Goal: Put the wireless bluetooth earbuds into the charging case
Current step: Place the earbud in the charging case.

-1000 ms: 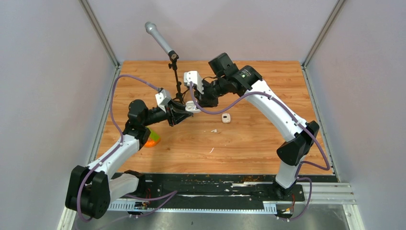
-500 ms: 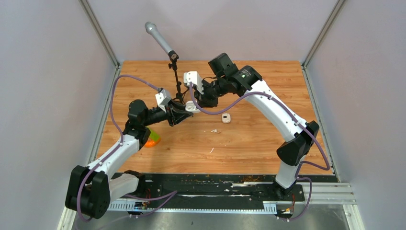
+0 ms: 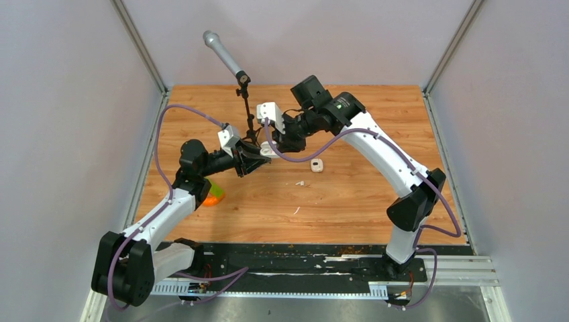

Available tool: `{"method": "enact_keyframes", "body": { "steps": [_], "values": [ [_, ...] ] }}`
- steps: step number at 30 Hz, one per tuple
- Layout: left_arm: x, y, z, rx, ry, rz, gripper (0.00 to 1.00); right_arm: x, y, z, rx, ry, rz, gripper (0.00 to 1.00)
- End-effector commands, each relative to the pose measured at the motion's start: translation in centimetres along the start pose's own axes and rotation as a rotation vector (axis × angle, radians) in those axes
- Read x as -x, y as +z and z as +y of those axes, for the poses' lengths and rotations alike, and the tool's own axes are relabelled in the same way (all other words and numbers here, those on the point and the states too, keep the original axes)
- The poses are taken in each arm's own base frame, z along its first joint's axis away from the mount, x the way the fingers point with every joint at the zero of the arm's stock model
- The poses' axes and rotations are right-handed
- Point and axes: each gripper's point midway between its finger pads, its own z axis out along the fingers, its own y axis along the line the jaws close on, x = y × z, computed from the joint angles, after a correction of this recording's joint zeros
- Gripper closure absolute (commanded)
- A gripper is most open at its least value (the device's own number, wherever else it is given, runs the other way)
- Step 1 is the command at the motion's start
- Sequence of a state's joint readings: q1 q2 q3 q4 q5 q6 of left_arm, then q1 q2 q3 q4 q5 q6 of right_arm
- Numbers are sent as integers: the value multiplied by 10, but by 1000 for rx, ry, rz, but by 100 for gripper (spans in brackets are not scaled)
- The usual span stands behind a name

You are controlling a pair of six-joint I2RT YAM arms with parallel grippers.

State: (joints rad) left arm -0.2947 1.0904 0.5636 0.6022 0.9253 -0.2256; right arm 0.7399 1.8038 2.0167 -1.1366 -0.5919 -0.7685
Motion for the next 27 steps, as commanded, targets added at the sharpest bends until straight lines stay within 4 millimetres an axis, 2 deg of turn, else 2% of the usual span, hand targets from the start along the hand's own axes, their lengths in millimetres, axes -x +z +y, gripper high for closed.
{"method": "enact_keyframes", "body": {
  "steps": [1, 17, 27],
  "values": [
    [13, 1, 1, 5, 40, -32, 100, 7, 1, 2, 11, 0, -11, 82],
    [7, 1, 4, 21, 27, -25, 100, 44, -36, 12, -39, -51, -119, 78],
    [6, 2, 6, 21, 22, -21, 100, 34, -48, 11, -106, -62, -104, 78]
  ]
}}
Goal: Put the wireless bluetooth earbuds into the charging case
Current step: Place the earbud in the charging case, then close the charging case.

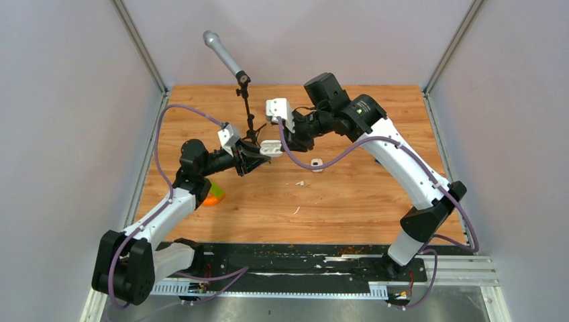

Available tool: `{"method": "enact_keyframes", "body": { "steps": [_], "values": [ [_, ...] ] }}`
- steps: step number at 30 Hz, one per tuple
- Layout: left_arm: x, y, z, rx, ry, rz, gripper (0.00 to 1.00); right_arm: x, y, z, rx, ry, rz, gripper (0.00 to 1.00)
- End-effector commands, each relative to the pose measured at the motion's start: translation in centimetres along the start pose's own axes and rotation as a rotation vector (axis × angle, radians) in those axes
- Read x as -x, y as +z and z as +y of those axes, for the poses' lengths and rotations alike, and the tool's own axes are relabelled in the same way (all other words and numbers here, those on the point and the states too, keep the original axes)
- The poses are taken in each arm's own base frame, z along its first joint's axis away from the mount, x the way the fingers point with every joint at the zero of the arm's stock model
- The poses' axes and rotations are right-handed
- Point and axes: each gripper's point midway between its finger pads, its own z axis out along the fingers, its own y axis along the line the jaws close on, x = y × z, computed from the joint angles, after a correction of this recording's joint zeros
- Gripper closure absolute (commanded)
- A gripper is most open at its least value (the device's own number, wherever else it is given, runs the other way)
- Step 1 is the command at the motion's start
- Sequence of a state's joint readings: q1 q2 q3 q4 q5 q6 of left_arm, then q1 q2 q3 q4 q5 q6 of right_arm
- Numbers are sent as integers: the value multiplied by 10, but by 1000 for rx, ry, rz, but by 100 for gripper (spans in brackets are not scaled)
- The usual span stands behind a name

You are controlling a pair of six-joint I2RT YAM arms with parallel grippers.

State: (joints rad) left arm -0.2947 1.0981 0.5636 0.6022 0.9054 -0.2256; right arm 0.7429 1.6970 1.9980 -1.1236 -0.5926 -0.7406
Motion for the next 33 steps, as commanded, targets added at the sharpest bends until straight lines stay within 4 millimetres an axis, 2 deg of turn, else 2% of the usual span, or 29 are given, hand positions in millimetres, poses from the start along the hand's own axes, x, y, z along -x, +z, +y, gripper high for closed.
{"method": "enact_keyframes", "body": {
  "steps": [1, 3, 7, 13, 21, 33],
  "values": [
    [8, 2, 1, 0, 28, -22, 100, 11, -14, -4, -58, -31, -40, 77],
    [8, 2, 1, -2, 29, -21, 100, 8, -15, -7, -61, -20, -40, 72],
    [9, 2, 2, -2, 33, -21, 100, 1, -15, -19, -69, 0, -36, 46],
    [13, 4, 3, -6, 45, -24, 100, -5, -6, -20, -9, -46, -35, 30],
    [18, 5, 2, -12, 52, -29, 100, -25, 19, -23, 68, -31, 15, 27],
    [20, 6, 5, 0, 46, -33, 100, -27, 43, -16, 136, -61, 17, 27]
  ]
}}
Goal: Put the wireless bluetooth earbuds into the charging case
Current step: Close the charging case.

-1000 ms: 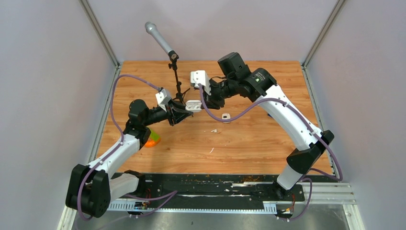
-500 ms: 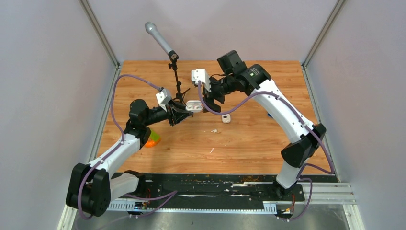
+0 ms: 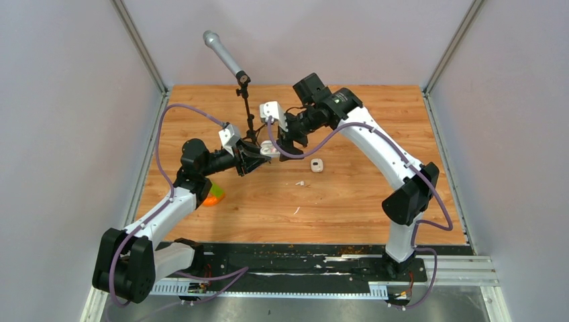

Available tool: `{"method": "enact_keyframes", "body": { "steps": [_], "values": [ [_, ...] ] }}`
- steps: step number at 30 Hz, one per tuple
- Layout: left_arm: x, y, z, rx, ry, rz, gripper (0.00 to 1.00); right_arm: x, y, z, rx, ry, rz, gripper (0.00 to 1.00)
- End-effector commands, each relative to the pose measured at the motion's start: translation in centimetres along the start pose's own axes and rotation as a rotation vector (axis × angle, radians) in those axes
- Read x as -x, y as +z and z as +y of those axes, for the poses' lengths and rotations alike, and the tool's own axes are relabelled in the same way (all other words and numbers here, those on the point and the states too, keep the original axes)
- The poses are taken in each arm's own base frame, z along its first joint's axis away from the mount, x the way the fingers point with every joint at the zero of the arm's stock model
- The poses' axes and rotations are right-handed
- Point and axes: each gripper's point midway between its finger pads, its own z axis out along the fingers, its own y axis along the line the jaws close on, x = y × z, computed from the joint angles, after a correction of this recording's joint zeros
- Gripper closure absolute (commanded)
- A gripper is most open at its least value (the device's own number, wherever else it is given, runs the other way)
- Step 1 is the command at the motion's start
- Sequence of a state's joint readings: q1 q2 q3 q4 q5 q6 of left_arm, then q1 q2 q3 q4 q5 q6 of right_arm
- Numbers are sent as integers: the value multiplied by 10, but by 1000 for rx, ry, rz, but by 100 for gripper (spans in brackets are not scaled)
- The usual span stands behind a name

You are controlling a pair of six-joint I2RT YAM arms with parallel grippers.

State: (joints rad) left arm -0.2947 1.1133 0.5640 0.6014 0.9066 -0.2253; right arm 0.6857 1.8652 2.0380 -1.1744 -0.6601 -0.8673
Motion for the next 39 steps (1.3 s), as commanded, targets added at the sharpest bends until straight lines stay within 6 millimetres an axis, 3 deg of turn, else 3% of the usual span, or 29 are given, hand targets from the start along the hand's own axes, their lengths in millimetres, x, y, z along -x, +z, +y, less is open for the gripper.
{"method": "enact_keyframes", "body": {
  "steps": [1, 6, 22, 29, 34, 39],
  "values": [
    [24, 4, 4, 9, 52, -43, 100, 20, 5, 8, 32, -85, -41, 27],
    [26, 5, 10, 52, 9, -57, 100, 25, 11, 12, 18, -118, -40, 27],
    [18, 2, 28, 170, -102, -67, 100, 31, 3, 8, -54, -130, -37, 28],
    [15, 2, 29, 174, -110, -61, 100, 23, 1, 7, -82, -114, -14, 28],
    [12, 2, 28, 166, -103, -47, 100, 11, -1, -5, -156, -79, 30, 27],
    [3, 2, 23, 140, -107, -11, 100, -1, -15, -25, -223, 7, 21, 26]
  ]
}}
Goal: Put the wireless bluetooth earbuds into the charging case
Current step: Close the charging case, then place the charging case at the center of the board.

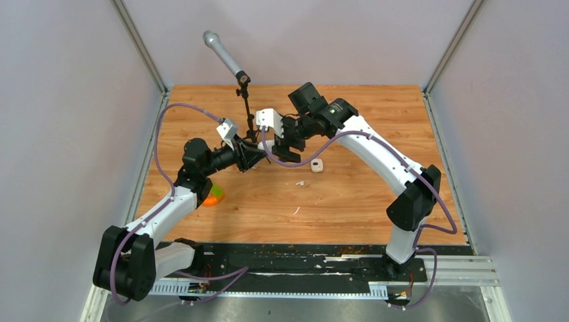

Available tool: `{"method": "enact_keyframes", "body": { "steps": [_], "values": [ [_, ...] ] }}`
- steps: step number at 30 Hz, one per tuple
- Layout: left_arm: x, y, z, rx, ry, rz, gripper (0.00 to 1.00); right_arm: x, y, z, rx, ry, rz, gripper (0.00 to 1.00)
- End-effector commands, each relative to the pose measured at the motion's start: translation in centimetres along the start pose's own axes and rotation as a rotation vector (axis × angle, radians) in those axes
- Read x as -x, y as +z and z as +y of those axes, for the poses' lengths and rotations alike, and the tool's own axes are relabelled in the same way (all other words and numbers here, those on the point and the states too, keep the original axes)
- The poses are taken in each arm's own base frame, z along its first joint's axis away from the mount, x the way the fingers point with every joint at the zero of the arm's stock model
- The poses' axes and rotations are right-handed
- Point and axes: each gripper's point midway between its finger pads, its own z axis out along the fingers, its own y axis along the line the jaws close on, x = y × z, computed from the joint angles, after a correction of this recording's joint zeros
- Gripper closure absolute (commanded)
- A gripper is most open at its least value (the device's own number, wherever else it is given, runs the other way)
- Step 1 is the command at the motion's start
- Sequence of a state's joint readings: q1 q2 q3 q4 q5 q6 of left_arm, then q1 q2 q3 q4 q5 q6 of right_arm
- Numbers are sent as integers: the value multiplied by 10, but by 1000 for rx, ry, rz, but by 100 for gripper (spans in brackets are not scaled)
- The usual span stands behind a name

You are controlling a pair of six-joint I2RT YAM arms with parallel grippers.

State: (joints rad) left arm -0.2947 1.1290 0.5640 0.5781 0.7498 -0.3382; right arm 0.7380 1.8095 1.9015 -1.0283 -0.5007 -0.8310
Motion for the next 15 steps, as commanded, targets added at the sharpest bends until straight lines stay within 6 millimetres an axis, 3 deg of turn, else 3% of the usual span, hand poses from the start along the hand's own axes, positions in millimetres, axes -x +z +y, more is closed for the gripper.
{"method": "enact_keyframes", "body": {
  "steps": [1, 7, 15],
  "values": [
    [4, 1, -4, -26, 35, 10, 100, 5, -30, -25, -117, 75, -51, 26],
    [-15, -5, -1, -11, 14, 130, 100, -21, -53, -42, -149, 194, -69, 25],
    [-30, -33, 35, 229, -104, 350, 99, -44, -78, -43, -192, 272, -78, 25]
  ]
}}
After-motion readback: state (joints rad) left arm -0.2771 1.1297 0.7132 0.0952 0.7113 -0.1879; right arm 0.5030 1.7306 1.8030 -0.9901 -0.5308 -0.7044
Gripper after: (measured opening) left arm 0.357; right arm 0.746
